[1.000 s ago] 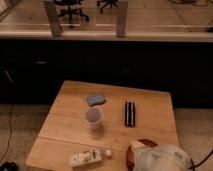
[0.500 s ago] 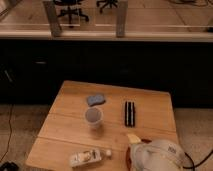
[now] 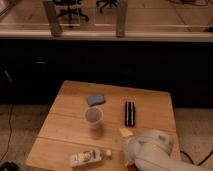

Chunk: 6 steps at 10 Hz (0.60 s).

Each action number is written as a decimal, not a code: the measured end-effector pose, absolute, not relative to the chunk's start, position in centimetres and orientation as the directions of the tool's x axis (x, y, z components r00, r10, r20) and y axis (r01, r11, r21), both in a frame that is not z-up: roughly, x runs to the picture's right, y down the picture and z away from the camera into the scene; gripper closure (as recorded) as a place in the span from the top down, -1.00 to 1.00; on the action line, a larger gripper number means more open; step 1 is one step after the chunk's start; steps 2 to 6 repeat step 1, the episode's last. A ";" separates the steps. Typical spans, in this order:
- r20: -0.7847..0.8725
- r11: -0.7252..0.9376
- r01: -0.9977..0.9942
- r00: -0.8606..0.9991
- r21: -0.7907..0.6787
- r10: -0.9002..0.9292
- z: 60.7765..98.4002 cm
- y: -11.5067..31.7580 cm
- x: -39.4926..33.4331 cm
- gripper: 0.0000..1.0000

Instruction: Place the pepper in the ceramic bowl

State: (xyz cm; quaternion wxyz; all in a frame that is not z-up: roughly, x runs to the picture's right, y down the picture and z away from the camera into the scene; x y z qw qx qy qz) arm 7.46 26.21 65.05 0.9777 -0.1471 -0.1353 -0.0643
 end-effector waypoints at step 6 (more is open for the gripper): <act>0.293 0.947 0.178 0.951 -0.269 -0.096 65.4 25.9 7.0 0.60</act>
